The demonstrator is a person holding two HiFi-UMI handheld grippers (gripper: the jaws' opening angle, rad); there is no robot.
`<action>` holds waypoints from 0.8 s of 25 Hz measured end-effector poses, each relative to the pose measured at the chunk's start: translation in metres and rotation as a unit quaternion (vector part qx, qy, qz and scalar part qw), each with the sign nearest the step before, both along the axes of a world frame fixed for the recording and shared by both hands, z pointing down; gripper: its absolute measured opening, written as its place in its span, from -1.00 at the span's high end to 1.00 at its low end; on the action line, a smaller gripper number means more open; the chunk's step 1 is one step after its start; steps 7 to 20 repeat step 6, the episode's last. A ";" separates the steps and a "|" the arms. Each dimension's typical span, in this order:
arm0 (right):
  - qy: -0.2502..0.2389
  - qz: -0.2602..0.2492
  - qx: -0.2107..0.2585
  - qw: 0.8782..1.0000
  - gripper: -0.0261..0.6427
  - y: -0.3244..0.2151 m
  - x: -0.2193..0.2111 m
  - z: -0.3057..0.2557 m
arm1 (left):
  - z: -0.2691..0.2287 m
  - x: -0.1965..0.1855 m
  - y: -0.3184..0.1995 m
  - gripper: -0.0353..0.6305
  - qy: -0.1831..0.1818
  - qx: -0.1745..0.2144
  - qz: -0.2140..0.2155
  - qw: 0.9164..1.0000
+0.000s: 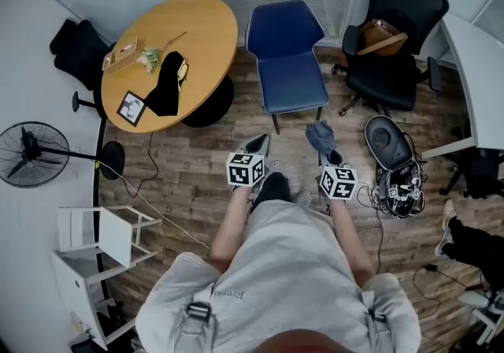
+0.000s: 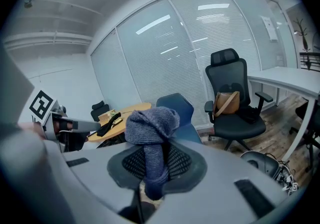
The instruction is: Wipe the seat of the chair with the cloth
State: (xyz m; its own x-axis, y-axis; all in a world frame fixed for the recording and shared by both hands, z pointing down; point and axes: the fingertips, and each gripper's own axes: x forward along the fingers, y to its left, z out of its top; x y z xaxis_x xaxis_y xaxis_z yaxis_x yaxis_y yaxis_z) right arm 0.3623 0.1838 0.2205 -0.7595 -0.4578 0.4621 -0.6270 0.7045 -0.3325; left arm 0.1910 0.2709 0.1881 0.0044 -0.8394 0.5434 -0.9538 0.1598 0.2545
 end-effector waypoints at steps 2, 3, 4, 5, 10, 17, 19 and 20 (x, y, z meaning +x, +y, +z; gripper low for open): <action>0.001 0.002 0.000 1.000 0.77 0.000 0.001 0.000 | 0.000 0.001 0.000 0.81 0.001 0.000 0.001 1.000; 0.001 0.003 -0.001 1.000 0.77 0.000 0.002 0.001 | 0.000 0.001 0.000 0.81 0.001 0.000 0.002 1.000; 0.001 0.004 -0.001 1.000 0.77 0.000 0.002 0.001 | 0.000 0.001 0.000 0.81 0.001 0.000 0.002 1.000; 0.000 0.004 -0.001 1.000 0.76 -0.001 0.002 0.001 | 0.000 0.002 0.000 0.81 0.001 0.001 0.003 1.000; 0.000 0.005 -0.001 1.000 0.76 -0.001 0.003 0.001 | 0.000 0.002 -0.001 0.81 0.001 0.001 0.003 1.000; 0.000 0.005 -0.001 1.000 0.76 -0.001 0.003 0.001 | 0.000 0.002 -0.001 0.81 0.001 0.001 0.003 1.000; 0.000 0.005 -0.001 1.000 0.76 -0.001 0.003 0.001 | 0.000 0.002 -0.001 0.81 0.001 0.001 0.003 1.000; 0.000 0.005 -0.001 1.000 0.76 -0.001 0.003 0.001 | 0.000 0.002 -0.001 0.81 0.001 0.001 0.003 1.000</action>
